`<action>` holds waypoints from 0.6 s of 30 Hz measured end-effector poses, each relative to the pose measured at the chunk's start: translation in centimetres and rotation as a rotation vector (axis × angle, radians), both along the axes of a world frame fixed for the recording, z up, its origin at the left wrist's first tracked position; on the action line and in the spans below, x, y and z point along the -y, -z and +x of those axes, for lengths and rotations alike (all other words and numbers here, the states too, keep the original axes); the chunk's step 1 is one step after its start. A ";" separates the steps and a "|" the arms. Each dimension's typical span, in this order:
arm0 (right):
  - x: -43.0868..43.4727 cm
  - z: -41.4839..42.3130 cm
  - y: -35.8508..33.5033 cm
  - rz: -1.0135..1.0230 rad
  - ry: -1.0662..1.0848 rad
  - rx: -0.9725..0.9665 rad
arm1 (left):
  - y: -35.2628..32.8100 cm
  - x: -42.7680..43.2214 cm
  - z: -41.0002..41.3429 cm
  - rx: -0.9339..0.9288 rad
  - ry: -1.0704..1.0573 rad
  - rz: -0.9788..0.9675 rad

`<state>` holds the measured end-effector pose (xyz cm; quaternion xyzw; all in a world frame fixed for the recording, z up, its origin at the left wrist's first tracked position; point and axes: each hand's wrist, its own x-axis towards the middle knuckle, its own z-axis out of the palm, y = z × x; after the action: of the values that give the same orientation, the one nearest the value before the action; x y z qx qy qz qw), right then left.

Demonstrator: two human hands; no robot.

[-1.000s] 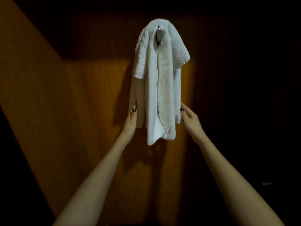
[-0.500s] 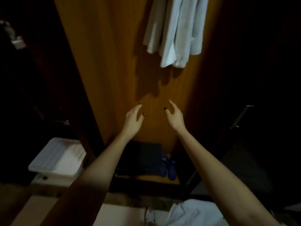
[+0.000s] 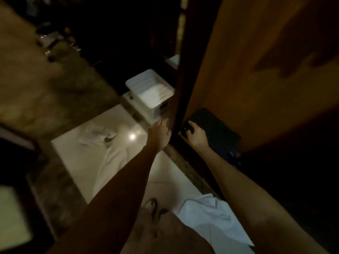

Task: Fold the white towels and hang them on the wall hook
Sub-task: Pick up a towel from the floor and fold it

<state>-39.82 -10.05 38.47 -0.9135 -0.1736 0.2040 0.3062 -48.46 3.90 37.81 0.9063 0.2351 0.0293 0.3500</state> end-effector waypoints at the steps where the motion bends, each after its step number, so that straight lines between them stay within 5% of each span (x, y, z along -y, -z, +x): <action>1: -1.6 -1.5 1.1 -0.012 -0.066 -0.030 | 1.1 -1.0 -2.6 -0.041 -0.066 -0.011; 10: -12.5 -11.8 7.5 -0.103 -0.575 -0.085 | 8.3 -6.8 -20.7 -0.263 -0.503 -0.098; 18: -22.5 -13.2 11.8 -0.195 -0.839 -0.078 | 12.4 -14.9 -23.7 -0.329 -0.602 -0.156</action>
<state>-53.01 12.49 26.63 -0.7802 -0.4981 0.3604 0.1153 -72.18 18.78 25.44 0.7596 0.5464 -0.0335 0.3511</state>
